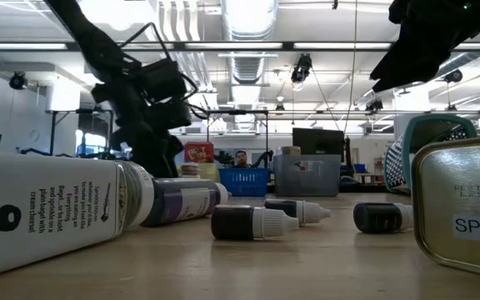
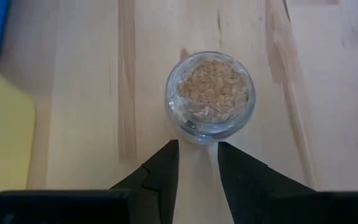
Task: Pick & Place Kitchen Items
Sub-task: Put the brown seasoning bottle into the black bin
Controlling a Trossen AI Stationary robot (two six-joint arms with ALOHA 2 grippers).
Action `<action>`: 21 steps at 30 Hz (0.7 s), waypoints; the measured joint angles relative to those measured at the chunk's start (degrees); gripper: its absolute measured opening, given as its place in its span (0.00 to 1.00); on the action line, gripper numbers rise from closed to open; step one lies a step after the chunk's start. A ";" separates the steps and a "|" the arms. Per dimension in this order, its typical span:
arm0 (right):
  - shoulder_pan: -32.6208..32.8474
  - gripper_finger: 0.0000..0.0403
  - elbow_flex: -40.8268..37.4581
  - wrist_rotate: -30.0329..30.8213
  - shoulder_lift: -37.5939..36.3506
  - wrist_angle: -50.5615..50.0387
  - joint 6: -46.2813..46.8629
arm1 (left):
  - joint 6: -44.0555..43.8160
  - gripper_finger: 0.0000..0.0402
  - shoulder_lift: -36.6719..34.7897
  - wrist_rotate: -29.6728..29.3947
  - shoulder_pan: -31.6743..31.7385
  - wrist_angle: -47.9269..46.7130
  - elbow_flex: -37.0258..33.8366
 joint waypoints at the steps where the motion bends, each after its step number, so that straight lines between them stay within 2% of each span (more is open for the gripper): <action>1: 0.00 0.79 0.00 -0.02 0.00 -0.01 0.00 | 0.33 0.29 0.76 0.02 -0.20 0.02 0.68; 15: 0.00 0.68 0.00 -0.07 0.00 -0.02 -0.07 | 2.68 0.29 10.55 -1.37 -4.16 0.12 11.88; 21: 0.00 0.66 0.00 -0.09 0.02 -0.04 -0.24 | 2.41 0.29 16.17 -4.50 -6.26 0.71 16.85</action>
